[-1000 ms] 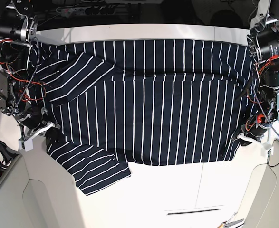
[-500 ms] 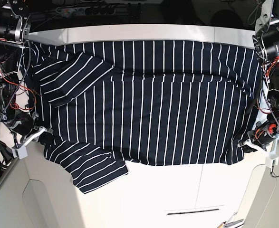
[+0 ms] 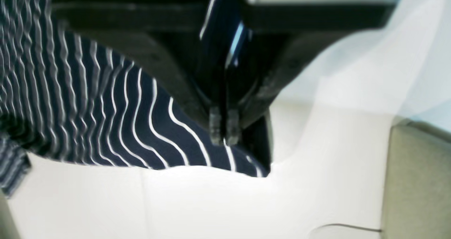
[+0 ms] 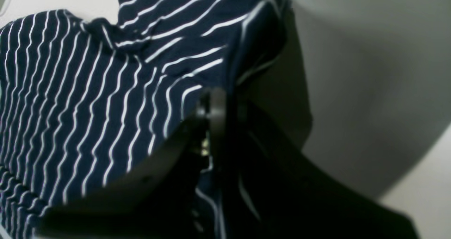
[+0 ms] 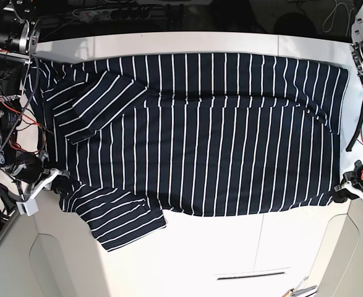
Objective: Fold the T-shirt properly
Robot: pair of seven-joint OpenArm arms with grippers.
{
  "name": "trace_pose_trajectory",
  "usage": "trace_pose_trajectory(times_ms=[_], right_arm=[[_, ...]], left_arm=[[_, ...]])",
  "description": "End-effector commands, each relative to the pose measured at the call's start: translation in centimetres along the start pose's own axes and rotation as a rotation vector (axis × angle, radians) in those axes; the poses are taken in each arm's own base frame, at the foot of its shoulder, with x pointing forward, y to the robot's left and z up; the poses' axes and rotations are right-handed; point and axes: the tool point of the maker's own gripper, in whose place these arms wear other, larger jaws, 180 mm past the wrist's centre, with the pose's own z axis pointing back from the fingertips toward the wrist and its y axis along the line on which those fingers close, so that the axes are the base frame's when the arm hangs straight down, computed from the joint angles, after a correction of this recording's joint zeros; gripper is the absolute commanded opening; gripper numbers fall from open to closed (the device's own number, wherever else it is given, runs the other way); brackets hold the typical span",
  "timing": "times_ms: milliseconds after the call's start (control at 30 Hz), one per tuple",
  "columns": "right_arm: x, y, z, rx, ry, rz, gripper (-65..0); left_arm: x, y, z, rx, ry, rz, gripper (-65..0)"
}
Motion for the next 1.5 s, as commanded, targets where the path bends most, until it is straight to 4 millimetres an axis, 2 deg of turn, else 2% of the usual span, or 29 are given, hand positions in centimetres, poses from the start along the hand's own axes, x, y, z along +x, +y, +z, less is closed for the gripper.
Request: trace_pose_trajectory(times_ms=[0, 167, 333, 467, 600, 800, 867, 1033, 1233, 1267, 1367, 1400, 1467], right_arm=[[2.9, 0.2, 0.9, 0.012, -0.075, 0.023, -65.0], [2.2, 0.2, 1.3, 0.008, -0.055, 0.028, -65.0], [1.1, 0.0, 3.0, -0.004, -0.091, 0.019, -65.0], [0.6, -0.4, 4.9, -0.032, -0.127, 0.022, -65.0], [-0.9, -0.9, 6.3, -0.062, -0.119, 0.019, -65.0], [-2.4, -1.4, 8.0, -0.078, -0.135, -0.012, -65.0], [-3.3, -1.8, 8.4, -0.091, -0.126, -0.025, -65.0], [-4.9, -2.0, 8.4, -0.099, -0.096, -0.04, -65.0], [-5.1, -3.0, 8.5, -0.151, -0.089, -0.016, -65.0], [-5.1, -3.2, 8.5, -0.163, -0.091, -0.017, -58.8], [-4.5, -3.4, 8.6, -0.17, -0.12, -0.017, -33.1], [-4.3, -3.5, 8.6, -0.176, -0.129, -0.011, -27.9], [-3.7, -3.8, 8.7, -0.198, -0.161, 0.009, -25.4]], left_arm=[[3.1, 0.1, 1.2, -0.015, -0.068, -0.018, -65.0], [3.2, 1.6, 2.9, -0.006, -0.068, 0.008, -65.0], [0.5, 3.0, 3.9, 0.012, -0.019, 0.036, -65.0], [-0.9, 3.1, 4.4, 0.002, -0.009, 0.055, -65.0], [-2.0, 2.5, 4.9, -0.007, 0.028, 0.012, -65.0], [-2.8, -0.9, 5.9, -0.07, 0.032, -0.108, -65.0], [-3.0, -1.4, 6.6, -0.072, 0.028, -0.144, -65.0], [-3.0, -0.3, 8.7, -0.02, -0.005, -0.162, -65.0], [-4.4, -0.5, 9.0, -0.03, 0.013, -0.147, -65.0], [-4.7, -0.6, 9.0, -0.035, 0.016, -0.139, -65.0], [-5.6, -0.8, 8.8, -0.042, 0.028, -0.125, -65.0], [-5.8, -0.9, 8.7, -0.044, 0.035, -0.121, -65.0], [-6.2, -1.2, 8.5, -0.051, 0.039, -0.113, -65.0]])
